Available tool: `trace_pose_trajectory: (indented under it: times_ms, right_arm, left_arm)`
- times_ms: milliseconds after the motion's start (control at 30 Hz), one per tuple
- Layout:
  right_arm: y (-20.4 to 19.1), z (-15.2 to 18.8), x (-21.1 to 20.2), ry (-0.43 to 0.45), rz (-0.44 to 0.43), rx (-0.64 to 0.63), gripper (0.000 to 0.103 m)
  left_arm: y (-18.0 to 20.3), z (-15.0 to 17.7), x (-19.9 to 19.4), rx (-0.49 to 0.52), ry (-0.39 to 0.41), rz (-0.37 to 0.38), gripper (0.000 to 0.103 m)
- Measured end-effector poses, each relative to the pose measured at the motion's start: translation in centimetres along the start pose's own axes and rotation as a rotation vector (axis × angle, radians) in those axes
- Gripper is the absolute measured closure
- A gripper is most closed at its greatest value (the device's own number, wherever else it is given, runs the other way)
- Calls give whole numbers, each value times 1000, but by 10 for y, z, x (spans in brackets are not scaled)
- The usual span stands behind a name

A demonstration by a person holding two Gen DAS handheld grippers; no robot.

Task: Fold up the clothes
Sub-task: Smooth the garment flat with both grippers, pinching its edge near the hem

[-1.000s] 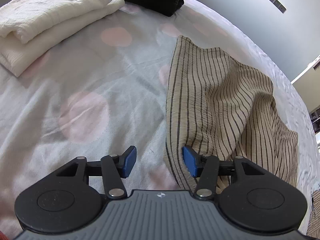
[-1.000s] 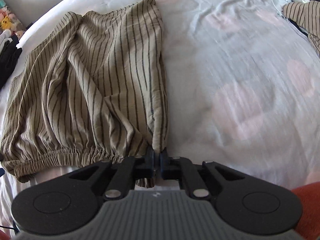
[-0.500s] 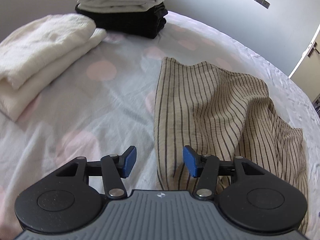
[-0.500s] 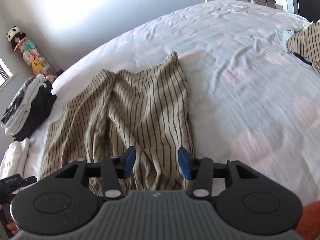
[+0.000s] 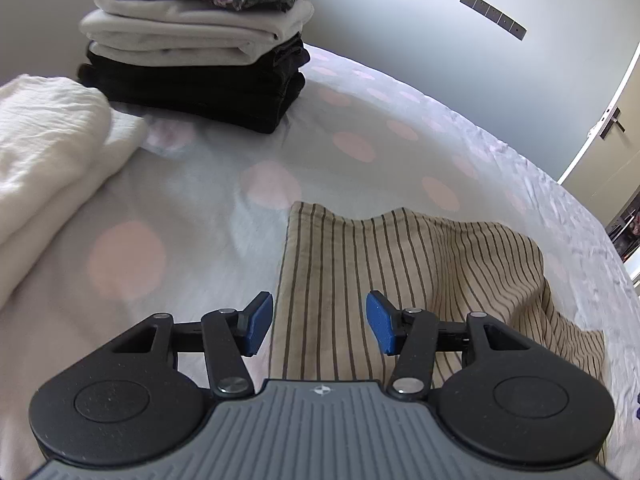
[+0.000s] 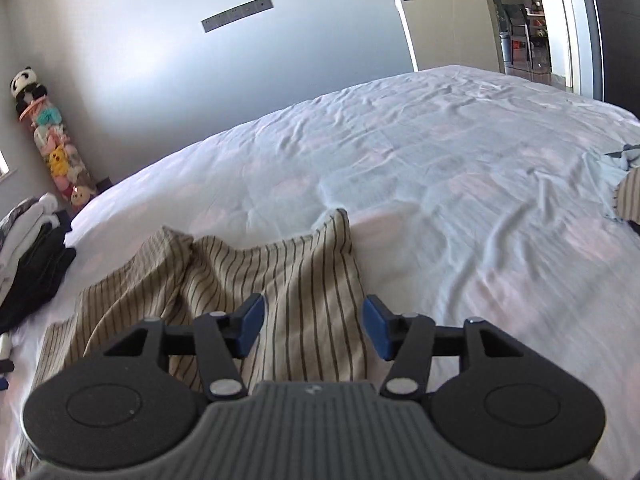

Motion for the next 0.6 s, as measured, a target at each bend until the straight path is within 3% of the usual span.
trace_pose_trajectory:
  times_ms: [300, 433, 500, 567, 600]
  right_arm:
    - [29, -21, 92, 31, -25, 85, 36]
    - [48, -23, 128, 19, -13, 125, 37]
    - [55, -19, 141, -6, -31, 165, 40]
    - [56, -13, 148, -28, -50, 189, 51]
    - [54, -10, 149, -30, -49, 175, 67]
  left_arm:
    - [-22, -11, 67, 8, -9, -56, 43]
    - [-27, -8, 79, 12, 8, -64, 49]
    - [-24, -7, 80, 37, 30, -66, 56]
    - [-19, -5, 80, 78, 53, -55, 84]
    - [-17, -4, 79, 94, 64, -52, 93]
Point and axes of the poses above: each gripper's, at about its wrist camera, not at the fingertips, and x roughly the way its jaws point, y to its right, z to its underside, the point moved 3 cm from there along x, roughly the way its jaws point, and after that the axes turned 8 degrees about y, right-handed, at the moved point
